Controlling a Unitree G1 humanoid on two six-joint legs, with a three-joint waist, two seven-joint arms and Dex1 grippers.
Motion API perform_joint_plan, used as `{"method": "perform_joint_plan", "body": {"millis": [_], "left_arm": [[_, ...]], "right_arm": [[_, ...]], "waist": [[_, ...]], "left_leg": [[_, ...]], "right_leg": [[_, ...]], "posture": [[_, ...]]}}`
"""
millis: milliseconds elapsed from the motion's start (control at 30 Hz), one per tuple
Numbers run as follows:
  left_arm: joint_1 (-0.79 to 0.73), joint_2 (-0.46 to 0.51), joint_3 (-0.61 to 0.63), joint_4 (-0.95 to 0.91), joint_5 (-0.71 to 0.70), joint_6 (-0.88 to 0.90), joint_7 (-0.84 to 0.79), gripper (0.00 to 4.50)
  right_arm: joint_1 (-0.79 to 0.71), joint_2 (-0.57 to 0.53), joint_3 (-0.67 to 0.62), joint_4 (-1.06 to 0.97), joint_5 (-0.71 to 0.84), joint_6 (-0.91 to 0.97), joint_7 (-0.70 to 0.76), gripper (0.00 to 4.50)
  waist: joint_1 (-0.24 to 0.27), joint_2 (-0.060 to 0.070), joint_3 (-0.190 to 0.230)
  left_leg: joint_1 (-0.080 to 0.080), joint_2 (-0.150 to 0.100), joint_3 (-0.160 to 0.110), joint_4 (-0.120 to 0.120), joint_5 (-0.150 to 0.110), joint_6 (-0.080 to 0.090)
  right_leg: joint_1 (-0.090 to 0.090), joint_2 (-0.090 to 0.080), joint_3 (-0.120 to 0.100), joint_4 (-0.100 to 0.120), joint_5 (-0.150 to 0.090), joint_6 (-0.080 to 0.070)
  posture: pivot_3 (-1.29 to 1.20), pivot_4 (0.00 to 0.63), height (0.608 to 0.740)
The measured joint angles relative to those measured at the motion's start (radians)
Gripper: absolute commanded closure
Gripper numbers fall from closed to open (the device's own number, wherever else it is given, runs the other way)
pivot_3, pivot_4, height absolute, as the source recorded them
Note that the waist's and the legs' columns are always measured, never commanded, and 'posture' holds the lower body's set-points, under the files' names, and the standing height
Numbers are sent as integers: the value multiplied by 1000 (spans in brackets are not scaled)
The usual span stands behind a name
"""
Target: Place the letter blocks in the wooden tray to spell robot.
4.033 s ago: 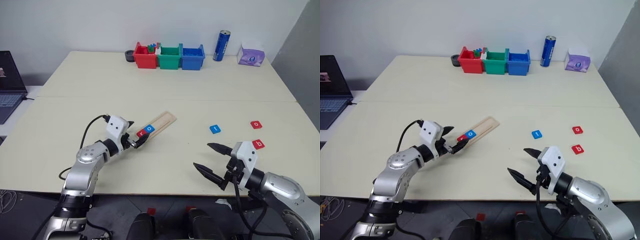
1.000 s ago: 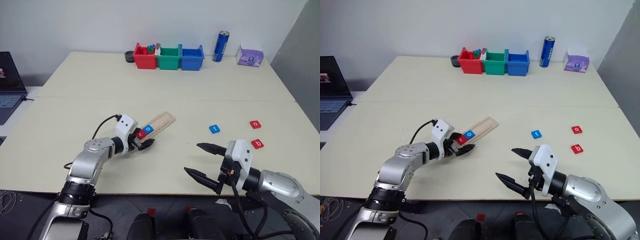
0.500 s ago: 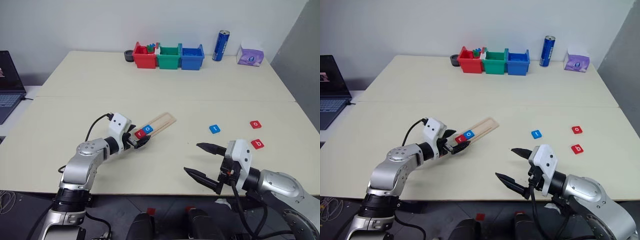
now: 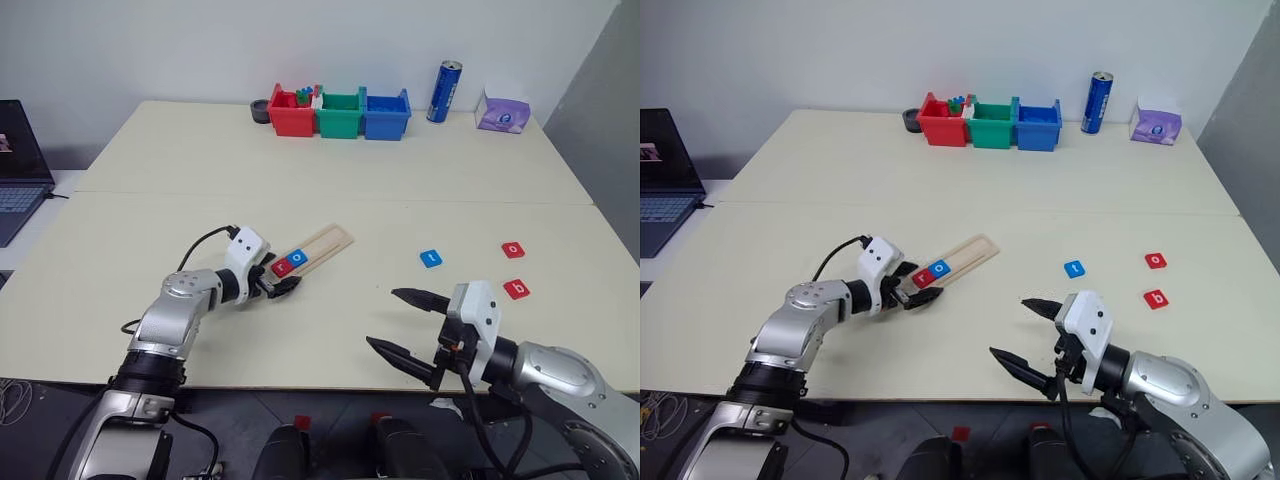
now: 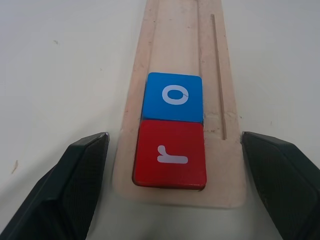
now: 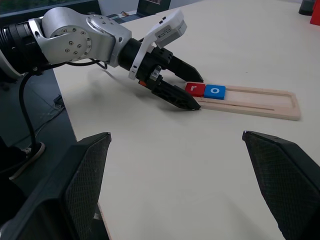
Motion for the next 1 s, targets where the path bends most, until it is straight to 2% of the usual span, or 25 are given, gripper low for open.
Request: {"method": "perform_joint_plan", "body": {"millis": [267,433,733,833,1000], "left_arm": [[-11,3,-22,-27,19,47,-15,37],[-5,6,-27,-49,28,69,-15,1119],[-4,15,-26,-49,31,63,-35,1118],[-4,25,-39,-50,22,37,-102,1118],[-12,40,-126,-50,26,-78,-260,1118]], "right_arm": [[17,0,0,-1,0,-1,-1,0],[19,0,0,-1,0,-6,3,0],[21,-17,0,0,-17,-24,15,0],[23,-43,-21,3,-30,-27,25,0],[77,-103,-135,4,-37,-39,56,0]], "waist": [[0,0,0],[0,0,0],[-1,0,0],[0,0,0],[4,0,0]], "left_leg": [[0,0,0,0,0,0],[0,0,0,0,0,0],[1,0,0,0,0,0],[0,-1,0,0,0,0],[-1,-1,1,0,0,0]], "right_leg": [[0,0,0,0,0,0],[0,0,0,0,0,0],[0,0,0,0,0,0],[0,0,0,0,0,0],[0,-1,0,-1,0,0]], "posture": [[0,150,740],[0,150,740],[0,150,740],[0,150,740],[0,150,740]]}}
